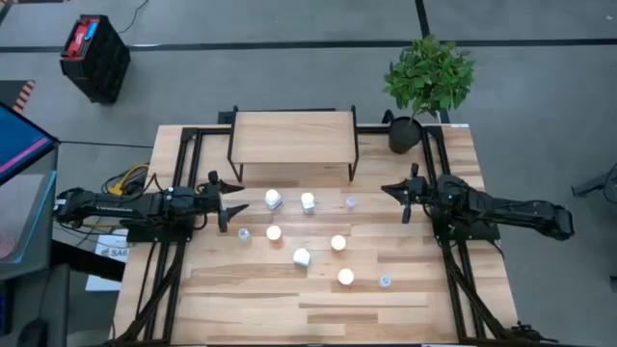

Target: Pick and place medicine bottles onto shelf by color

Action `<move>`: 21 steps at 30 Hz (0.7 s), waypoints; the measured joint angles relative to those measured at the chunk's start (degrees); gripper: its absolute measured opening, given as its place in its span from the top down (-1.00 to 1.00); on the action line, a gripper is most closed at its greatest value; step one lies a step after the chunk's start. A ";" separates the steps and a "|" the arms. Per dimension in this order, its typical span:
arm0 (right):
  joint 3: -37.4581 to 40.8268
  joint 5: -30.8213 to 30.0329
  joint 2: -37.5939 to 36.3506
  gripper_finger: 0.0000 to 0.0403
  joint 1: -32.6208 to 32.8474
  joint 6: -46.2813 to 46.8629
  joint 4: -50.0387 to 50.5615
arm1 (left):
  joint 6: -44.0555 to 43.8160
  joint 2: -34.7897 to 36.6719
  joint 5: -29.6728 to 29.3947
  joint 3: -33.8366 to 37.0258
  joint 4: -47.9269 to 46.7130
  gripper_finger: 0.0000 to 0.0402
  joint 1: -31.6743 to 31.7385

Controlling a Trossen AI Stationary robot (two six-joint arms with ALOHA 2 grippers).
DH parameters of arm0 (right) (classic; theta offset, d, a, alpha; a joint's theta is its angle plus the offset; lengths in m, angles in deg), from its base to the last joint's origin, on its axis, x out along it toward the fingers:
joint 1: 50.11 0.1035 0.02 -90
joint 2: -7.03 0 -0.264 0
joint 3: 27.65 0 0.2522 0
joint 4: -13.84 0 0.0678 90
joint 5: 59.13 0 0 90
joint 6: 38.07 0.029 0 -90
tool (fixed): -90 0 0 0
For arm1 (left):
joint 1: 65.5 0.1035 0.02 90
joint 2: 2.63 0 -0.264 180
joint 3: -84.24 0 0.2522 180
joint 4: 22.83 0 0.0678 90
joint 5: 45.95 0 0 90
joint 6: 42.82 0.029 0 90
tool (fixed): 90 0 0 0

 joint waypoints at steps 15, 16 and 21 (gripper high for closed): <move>0.01 0.00 0.01 0.87 -0.01 0.00 -0.01 | -0.01 -0.02 0.01 0.00 0.00 -0.33 0.01; 0.00 0.00 0.00 0.87 0.00 0.00 -0.01 | -0.01 0.00 -0.01 0.00 0.02 -0.33 -0.01; 0.00 0.00 0.01 0.87 0.00 0.00 -0.01 | -0.41 -0.02 -0.10 0.02 1.28 -0.33 0.01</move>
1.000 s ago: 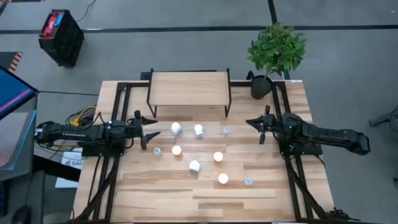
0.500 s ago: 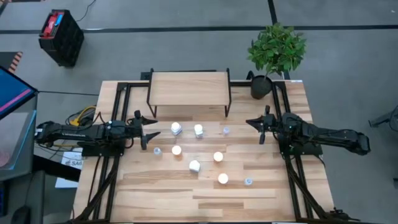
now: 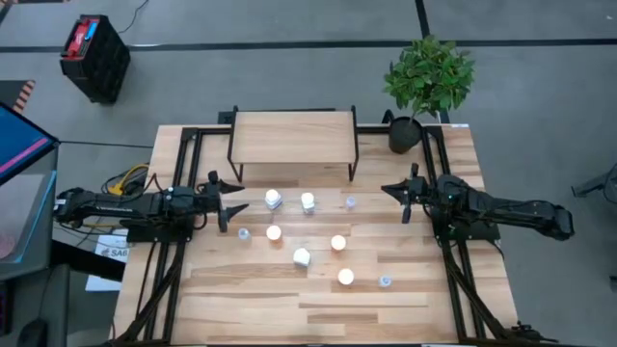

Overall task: Pick and place medicine bottles onto shelf by color
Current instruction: Put the top right transparent pill bottle on the shelf

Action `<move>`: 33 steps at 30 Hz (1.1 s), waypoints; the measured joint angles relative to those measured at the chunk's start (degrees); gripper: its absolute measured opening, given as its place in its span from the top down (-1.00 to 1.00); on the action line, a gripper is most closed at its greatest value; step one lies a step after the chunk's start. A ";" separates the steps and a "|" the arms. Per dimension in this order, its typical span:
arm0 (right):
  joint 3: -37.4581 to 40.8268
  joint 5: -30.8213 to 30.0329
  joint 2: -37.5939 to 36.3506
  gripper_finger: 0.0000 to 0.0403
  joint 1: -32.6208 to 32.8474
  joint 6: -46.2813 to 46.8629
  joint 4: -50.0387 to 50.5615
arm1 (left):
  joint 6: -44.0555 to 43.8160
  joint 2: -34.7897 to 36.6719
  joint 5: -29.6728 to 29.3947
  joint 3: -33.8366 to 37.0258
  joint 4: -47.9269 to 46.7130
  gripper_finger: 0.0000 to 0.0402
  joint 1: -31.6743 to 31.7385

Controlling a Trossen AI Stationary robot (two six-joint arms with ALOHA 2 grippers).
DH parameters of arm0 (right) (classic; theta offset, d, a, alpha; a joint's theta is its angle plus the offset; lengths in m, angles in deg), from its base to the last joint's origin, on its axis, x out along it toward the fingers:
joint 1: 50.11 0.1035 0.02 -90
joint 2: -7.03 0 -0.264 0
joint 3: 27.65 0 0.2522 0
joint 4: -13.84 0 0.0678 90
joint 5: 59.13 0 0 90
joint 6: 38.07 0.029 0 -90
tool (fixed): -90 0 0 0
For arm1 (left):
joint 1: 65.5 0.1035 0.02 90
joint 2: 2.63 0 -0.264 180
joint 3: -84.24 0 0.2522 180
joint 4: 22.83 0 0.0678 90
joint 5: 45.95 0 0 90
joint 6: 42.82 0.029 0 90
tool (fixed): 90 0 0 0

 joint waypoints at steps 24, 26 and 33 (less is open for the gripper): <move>0.02 -0.02 -0.01 0.86 0.03 -0.48 -1.01 | -21.04 -0.98 -1.56 0.00 -1.10 -0.33 0.00; 0.02 -0.02 -0.01 0.86 0.03 -0.46 -1.27 | -21.04 -0.98 -3.62 0.00 -0.94 -0.33 0.00; 0.02 -0.02 0.00 0.87 0.12 -0.35 -0.92 | -23.84 -0.98 -6.54 0.00 -0.10 -0.33 0.00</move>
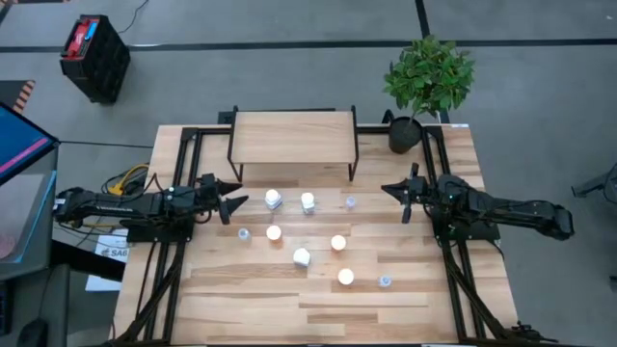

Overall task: Pick and place medicine bottles onto shelf by color
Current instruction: Put the top right transparent pill bottle on the shelf

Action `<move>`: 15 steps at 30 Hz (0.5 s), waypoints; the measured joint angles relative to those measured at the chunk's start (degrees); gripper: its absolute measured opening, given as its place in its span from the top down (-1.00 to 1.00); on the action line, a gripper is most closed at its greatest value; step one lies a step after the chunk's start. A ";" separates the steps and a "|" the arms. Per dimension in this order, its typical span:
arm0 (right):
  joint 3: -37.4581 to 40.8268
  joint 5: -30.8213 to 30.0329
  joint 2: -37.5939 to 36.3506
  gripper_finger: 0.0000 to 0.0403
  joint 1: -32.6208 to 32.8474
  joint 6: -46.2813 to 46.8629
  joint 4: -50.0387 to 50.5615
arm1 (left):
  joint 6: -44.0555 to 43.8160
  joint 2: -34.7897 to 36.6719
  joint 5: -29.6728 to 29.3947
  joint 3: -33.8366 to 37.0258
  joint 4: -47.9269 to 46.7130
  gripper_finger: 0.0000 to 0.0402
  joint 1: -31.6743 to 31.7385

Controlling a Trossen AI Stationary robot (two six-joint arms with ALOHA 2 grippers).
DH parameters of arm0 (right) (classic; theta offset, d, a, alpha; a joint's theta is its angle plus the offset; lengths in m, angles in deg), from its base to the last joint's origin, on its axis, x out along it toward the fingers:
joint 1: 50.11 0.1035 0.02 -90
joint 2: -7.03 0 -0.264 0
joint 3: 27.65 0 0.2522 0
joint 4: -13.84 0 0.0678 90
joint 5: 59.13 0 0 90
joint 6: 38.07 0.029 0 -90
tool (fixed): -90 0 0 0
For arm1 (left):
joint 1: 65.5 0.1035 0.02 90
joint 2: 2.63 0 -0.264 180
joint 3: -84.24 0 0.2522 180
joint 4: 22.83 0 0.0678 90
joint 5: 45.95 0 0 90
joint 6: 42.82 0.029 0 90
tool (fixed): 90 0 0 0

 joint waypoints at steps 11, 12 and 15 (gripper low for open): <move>-0.12 4.96 -0.03 0.85 0.02 7.34 -18.24 | -3.15 0.00 -5.95 0.00 6.17 -0.33 0.00; -0.55 7.01 -0.03 0.84 0.02 7.33 -18.47 | -3.63 0.00 -6.59 0.00 6.07 -0.33 0.00; -2.31 11.96 0.02 0.75 0.07 7.06 -18.11 | -3.78 0.00 -7.51 0.00 5.90 -0.33 0.00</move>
